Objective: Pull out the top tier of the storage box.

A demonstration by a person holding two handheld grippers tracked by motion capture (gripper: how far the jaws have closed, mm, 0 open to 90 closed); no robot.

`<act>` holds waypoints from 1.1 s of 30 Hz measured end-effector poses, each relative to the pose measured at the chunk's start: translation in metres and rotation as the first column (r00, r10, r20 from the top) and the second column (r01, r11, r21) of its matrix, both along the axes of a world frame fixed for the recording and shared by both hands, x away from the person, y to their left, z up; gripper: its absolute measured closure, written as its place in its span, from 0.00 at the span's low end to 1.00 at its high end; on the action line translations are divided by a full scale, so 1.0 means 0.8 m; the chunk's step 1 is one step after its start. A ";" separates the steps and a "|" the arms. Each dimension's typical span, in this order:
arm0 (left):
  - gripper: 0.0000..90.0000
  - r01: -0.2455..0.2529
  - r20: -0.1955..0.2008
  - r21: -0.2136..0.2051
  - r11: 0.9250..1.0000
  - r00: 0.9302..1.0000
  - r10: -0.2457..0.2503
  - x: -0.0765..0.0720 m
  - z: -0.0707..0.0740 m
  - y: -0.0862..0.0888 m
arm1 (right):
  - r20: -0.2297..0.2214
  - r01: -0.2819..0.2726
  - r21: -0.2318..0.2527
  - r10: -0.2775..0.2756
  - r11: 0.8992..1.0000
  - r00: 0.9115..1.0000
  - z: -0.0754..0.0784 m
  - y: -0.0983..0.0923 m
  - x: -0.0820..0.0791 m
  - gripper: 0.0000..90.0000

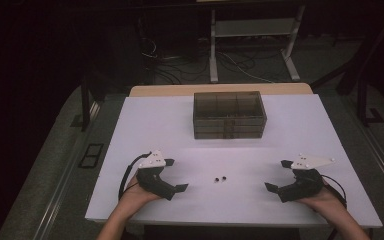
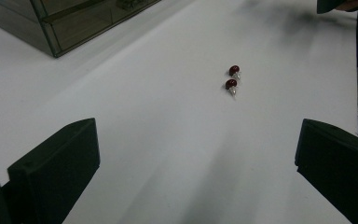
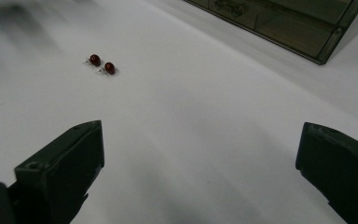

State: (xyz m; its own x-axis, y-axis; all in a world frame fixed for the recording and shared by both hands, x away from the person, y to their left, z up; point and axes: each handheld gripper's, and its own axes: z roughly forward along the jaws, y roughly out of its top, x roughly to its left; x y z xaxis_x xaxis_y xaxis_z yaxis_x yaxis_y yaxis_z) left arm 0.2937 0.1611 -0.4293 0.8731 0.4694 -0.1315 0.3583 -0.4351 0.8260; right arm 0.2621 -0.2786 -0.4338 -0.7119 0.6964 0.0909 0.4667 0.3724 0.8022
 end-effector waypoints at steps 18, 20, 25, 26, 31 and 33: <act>0.00 -0.023 -0.010 -0.007 1.000 1.000 0.023 0.003 -0.002 0.002 | -0.001 0.025 0.007 -0.025 1.000 1.000 0.009 0.008 0.010 0.01; 0.00 -0.030 -0.009 -0.010 0.999 1.000 0.030 0.002 -0.001 0.001 | 0.003 0.022 0.006 -0.022 1.000 1.000 0.010 0.009 0.011 0.01; 0.00 -0.031 -0.015 -0.022 0.999 0.999 0.031 0.003 -0.001 0.001 | 0.013 0.022 0.014 -0.022 1.000 1.000 0.012 0.013 0.014 0.01; 0.00 -0.031 -0.016 -0.022 0.999 0.999 0.031 0.003 -0.001 0.001 | 0.016 0.023 0.015 -0.023 1.000 1.000 0.012 0.013 0.014 0.01; 0.00 -0.028 -0.017 -0.021 0.999 0.999 0.028 0.003 -0.001 -0.001 | 0.021 0.029 0.015 -0.029 0.999 0.999 0.013 0.017 0.016 0.01; 0.00 -0.026 -0.014 -0.020 0.999 1.000 0.026 0.002 -0.001 -0.001 | 0.018 0.027 0.008 -0.027 1.000 0.999 0.013 0.019 0.018 0.01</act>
State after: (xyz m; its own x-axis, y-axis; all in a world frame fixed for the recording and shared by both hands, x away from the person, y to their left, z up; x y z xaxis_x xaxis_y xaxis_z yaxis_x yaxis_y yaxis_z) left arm 0.2954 0.1599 -0.4302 0.8587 0.4891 -0.1534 0.3809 -0.4085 0.8295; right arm 0.2765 -0.2634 -0.4234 -0.6946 0.7145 0.0834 0.4617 0.3539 0.8134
